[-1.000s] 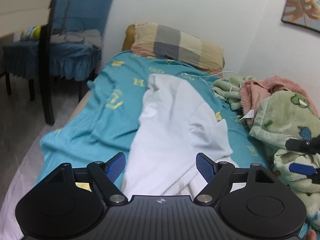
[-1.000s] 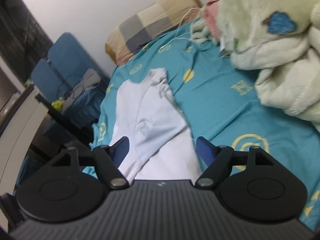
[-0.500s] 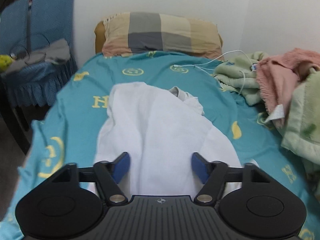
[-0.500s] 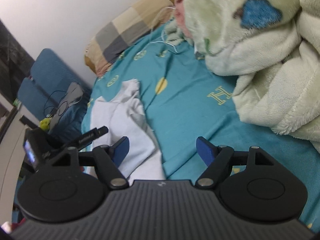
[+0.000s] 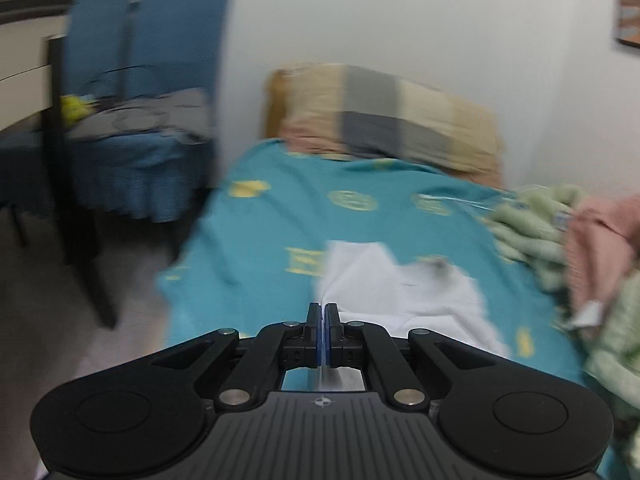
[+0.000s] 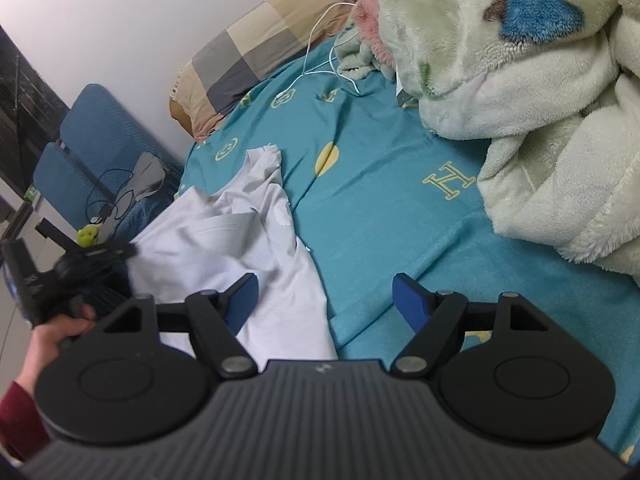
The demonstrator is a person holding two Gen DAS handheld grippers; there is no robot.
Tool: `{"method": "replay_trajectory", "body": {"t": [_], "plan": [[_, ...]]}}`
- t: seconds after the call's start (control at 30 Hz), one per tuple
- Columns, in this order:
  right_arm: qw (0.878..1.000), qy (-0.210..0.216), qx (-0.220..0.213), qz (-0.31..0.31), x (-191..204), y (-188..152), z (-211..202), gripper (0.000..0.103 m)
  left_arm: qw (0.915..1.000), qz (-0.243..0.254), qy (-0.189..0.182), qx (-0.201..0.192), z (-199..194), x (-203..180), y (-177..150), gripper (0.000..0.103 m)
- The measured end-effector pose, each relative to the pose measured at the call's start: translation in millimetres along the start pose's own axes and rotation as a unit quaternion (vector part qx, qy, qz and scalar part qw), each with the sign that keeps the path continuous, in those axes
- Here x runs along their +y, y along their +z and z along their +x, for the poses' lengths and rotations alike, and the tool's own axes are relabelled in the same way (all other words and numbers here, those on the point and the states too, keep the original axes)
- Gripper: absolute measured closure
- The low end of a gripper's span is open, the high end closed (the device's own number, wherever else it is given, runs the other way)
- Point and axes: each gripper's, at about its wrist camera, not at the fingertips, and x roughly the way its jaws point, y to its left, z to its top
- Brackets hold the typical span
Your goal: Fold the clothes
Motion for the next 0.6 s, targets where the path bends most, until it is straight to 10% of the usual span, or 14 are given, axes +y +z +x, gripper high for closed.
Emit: {"method": "replay_trajectory", "body": {"t": [0.13, 0.27, 0.43, 0.6], "plan": [[1.000, -0.004, 0.007, 0.001, 1, -1, 5, 0.027, 0.9971, 0.008, 0.070, 0.028, 20, 33, -5, 0.101], [1.000, -0.006, 0.016, -0.003, 3, -4, 10, 0.027, 0.9965, -0.009, 0.065, 0.052, 37, 55, -17, 0.099], [1.000, -0.007, 0.023, 0.000, 4, -4, 14, 0.027, 0.9978, -0.048, 0.031, 0.033, 41, 75, -17, 0.051], [1.000, -0.004, 0.029, -0.003, 6, -6, 19, 0.027, 0.9967, -0.074, 0.004, 0.033, 56, 81, -9, 0.031]]}}
